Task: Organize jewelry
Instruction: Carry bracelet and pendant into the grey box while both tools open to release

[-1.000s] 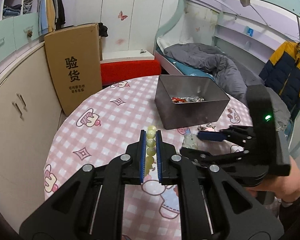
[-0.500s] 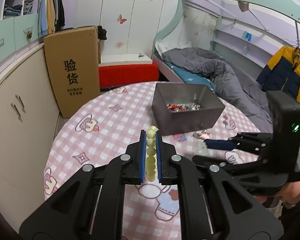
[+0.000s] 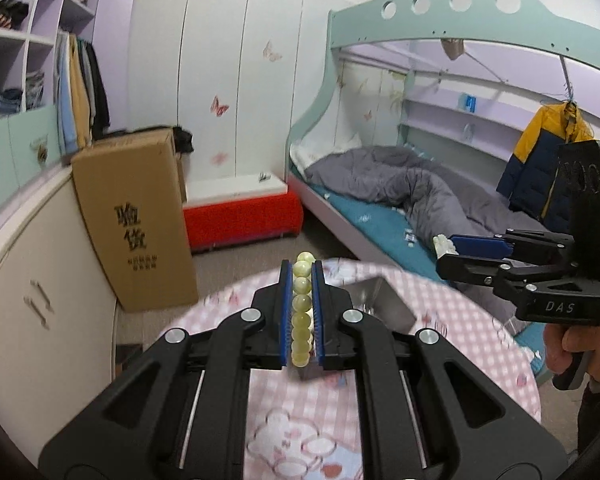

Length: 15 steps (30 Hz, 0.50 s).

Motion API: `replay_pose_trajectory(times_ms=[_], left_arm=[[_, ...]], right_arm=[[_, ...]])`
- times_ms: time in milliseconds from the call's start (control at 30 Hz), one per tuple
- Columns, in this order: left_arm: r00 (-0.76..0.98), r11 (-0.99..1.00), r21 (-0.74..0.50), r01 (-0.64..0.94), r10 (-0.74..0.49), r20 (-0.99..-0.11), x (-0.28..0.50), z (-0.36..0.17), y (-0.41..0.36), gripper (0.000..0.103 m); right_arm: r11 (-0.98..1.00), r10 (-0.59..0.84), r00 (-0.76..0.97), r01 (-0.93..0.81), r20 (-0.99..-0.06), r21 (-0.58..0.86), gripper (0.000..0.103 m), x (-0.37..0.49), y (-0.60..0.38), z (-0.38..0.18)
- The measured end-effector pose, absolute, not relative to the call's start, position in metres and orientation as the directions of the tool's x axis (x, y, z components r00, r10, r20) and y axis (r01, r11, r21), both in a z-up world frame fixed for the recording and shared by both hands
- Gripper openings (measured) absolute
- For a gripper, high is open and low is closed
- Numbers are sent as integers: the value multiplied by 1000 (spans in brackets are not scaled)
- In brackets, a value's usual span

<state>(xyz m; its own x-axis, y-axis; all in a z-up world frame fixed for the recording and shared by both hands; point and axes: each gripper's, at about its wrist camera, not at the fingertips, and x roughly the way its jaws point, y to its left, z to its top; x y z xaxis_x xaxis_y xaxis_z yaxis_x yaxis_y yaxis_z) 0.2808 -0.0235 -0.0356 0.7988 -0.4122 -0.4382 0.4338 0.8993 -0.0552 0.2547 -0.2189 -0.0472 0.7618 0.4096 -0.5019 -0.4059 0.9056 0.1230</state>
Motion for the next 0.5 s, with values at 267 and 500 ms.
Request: replay_pose_trajectory(times_ms=[267,500], left_arm=[[774,878,-62,475,-451,-444,312,-26,-52,9],[735,870,-93,484,-461,-497,339,-43,-71,10]], right_arm=[[906,416,767,-393,-489,154,39,288,-226,-37],[907,418,730,-371,-541,199,39,321,-228,-55]])
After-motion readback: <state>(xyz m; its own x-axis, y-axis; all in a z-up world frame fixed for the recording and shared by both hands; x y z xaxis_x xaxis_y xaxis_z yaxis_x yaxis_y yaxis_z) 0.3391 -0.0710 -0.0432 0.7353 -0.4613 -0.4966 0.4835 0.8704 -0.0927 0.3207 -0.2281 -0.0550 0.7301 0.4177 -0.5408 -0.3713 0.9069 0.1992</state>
